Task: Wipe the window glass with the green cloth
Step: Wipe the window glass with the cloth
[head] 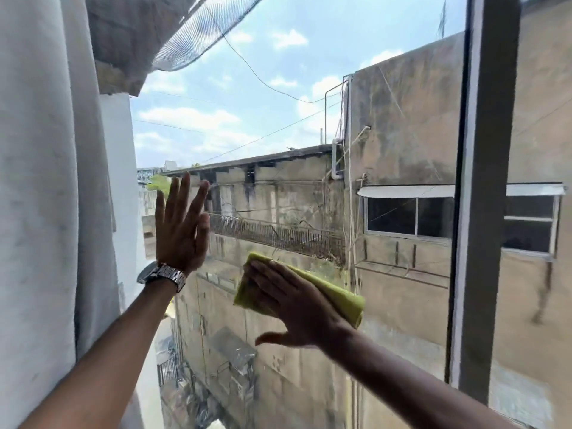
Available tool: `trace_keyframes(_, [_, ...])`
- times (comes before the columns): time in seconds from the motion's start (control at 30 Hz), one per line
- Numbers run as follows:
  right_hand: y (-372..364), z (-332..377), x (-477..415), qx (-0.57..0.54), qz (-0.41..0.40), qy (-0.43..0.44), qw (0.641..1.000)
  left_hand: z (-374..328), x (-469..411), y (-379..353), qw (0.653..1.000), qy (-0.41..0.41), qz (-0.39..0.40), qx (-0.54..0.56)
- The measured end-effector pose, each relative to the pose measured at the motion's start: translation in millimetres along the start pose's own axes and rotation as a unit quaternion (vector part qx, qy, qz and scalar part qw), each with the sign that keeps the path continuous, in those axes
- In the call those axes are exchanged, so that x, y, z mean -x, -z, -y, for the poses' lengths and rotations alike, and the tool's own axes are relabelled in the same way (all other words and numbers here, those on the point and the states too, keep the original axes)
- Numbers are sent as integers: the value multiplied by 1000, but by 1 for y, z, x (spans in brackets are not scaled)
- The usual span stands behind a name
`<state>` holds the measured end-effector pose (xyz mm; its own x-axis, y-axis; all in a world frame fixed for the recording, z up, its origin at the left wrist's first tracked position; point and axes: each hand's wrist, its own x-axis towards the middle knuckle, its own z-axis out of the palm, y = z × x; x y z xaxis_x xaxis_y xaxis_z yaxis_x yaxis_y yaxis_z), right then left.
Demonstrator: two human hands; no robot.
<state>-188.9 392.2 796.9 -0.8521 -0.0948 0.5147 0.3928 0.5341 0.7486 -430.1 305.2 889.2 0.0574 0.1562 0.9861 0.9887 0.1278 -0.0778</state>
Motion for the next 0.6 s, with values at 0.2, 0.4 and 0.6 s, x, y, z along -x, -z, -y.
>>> trace_keyframes(0.2, [45, -101, 8, 32, -63, -97, 993, -3, 1, 4, 1000, 11, 5, 3])
trace_keyframes(0.4, [84, -177, -8, 28, -125, -318, 940, 0, 3, -1, 1000, 2, 1, -3])
trace_keyframes(0.6, [64, -110, -45, -37, -175, -368, 912, 6, 5, -8, 1000, -13, -20, -2])
